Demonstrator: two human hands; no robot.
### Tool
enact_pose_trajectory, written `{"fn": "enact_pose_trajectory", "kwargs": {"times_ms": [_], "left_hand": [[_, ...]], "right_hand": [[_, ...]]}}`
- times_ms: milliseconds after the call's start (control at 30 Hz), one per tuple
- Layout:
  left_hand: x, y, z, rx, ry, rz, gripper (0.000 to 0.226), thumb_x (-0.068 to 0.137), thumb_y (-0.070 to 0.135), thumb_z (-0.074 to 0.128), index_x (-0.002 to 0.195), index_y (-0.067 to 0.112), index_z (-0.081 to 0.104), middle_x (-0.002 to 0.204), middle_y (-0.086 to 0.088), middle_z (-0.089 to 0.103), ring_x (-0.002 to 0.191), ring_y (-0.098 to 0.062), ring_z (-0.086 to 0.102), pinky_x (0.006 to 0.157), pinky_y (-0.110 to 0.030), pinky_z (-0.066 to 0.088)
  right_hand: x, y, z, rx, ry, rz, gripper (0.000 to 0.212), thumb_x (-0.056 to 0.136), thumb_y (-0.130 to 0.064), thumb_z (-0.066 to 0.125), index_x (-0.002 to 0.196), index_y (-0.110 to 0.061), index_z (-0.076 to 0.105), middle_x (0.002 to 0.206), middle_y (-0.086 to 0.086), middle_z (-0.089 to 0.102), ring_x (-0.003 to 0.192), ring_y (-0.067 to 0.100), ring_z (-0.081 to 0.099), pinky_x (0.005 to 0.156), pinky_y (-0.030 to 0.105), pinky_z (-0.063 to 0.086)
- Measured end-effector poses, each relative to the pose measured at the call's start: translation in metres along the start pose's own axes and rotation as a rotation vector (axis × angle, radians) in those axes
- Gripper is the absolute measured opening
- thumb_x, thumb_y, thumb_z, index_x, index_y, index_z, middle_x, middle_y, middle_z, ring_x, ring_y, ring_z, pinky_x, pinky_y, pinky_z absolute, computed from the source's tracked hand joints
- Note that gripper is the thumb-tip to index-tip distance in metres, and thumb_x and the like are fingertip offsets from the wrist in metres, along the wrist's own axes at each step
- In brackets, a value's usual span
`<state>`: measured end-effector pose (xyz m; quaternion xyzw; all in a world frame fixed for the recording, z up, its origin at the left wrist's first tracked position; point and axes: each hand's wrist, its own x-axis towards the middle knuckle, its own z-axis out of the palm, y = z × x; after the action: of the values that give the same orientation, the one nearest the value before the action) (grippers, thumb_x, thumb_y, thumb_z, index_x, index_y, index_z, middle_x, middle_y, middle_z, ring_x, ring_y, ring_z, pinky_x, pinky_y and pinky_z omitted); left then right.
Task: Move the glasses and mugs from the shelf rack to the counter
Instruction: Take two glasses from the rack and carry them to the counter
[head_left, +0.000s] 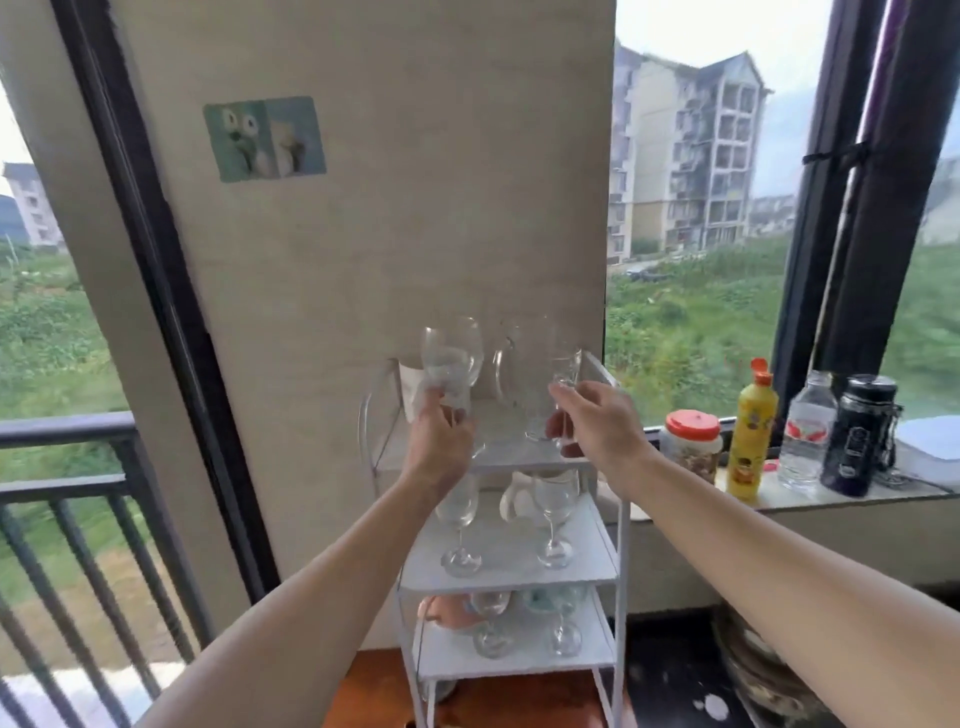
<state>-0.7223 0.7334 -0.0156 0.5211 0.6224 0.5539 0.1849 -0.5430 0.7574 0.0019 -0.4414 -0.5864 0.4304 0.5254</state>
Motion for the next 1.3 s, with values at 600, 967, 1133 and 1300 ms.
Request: {"fn": "enact_pose_trajectory", "kwargs": {"times_ms": [600,967,1133,1300], "left_hand": [[-0.055,0.037,-0.005,-0.547,-0.351,-0.034,0.049,0.075,0.015,0.078,0.115,0.018,0.050,0.080,-0.009,0.070,0.067,-0.018,0.068,0.067,-0.033,0.052],[-0.241,0.096,0.129,-0.633,-0.762,-0.201,0.055,0.064,0.029,0.080,0.113,0.015,0.059,0.080,-0.010,0.068,0.069,-0.023,0.065,0.072,-0.037,0.052],[-0.323,0.133,0.221,-0.666,-0.927,-0.262,0.047,0.072,0.028,0.078,0.112,0.013,0.060,0.077,-0.010,0.065,0.063,-0.022,0.064,0.070,-0.037,0.051],[-0.384,0.180,0.306,-0.659,-1.130,-0.252,0.055,0.052,0.044,0.087,0.099,0.020,0.069,0.075,-0.009,0.066,0.066,-0.023,0.066,0.066,-0.035,0.052]], "right_hand": [[-0.105,-0.003,-0.083,0.151,0.178,0.121,0.034,0.094,-0.033,0.055,0.066,-0.016,0.063,0.053,-0.003,0.053,0.048,0.013,0.050,0.046,0.026,0.044],[-0.279,0.021,-0.276,0.054,0.471,0.270,0.032,0.095,-0.022,0.053,0.065,-0.012,0.058,0.049,0.002,0.046,0.042,0.014,0.040,0.042,0.022,0.030],[-0.355,0.021,-0.379,-0.002,0.648,0.298,0.032,0.094,-0.019,0.052,0.062,-0.012,0.054,0.046,0.001,0.044,0.038,0.012,0.037,0.043,0.022,0.027],[-0.411,0.027,-0.478,-0.066,0.830,0.312,0.031,0.093,-0.027,0.053,0.067,-0.013,0.057,0.049,-0.001,0.048,0.044,0.013,0.042,0.043,0.023,0.036]]}}
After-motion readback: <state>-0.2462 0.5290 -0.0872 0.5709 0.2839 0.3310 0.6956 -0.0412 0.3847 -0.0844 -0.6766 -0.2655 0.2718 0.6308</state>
